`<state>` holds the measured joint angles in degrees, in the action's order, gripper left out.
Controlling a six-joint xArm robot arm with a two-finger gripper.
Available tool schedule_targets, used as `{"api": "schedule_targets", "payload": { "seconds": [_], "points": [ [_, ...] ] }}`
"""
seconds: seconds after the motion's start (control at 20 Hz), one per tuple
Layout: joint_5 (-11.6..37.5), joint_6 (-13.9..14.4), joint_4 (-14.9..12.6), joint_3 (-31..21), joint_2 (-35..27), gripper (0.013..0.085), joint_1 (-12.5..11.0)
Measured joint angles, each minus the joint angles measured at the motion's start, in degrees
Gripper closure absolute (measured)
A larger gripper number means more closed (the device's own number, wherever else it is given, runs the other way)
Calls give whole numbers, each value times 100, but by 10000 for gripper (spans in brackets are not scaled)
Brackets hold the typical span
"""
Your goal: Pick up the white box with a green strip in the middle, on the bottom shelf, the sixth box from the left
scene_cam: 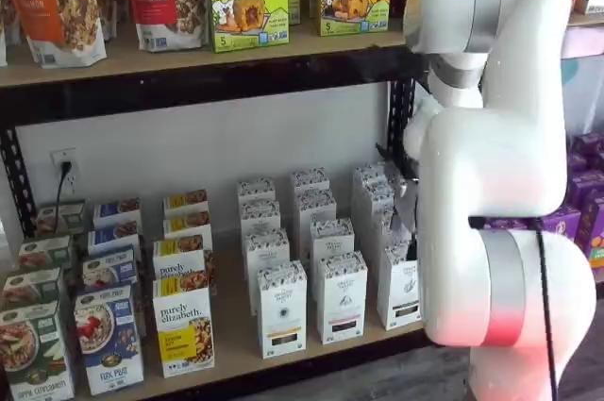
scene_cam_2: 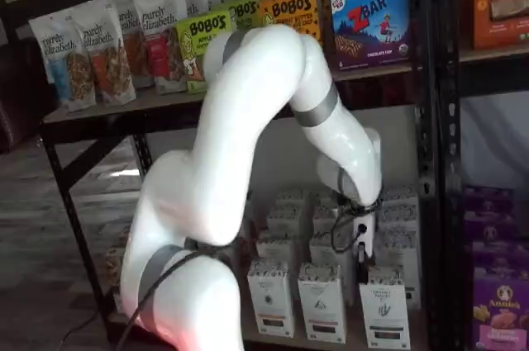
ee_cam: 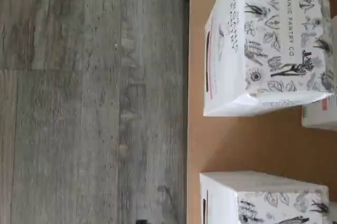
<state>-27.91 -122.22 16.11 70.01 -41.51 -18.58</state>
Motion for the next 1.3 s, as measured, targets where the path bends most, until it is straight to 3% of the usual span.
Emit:
{"api": "schedule_targets", "payload": {
  "seconds": [0.15, 0.45, 0.8, 1.3],
  "points": [
    [-197, 176, -197, 295, -140, 130, -16],
    [-365, 299, -327, 650, -343, 130, -22],
    [-271, 708, -800, 866, -653, 130, -1],
    [-187, 683, -823, 1438, -1240, 130, -45]
  ]
}}
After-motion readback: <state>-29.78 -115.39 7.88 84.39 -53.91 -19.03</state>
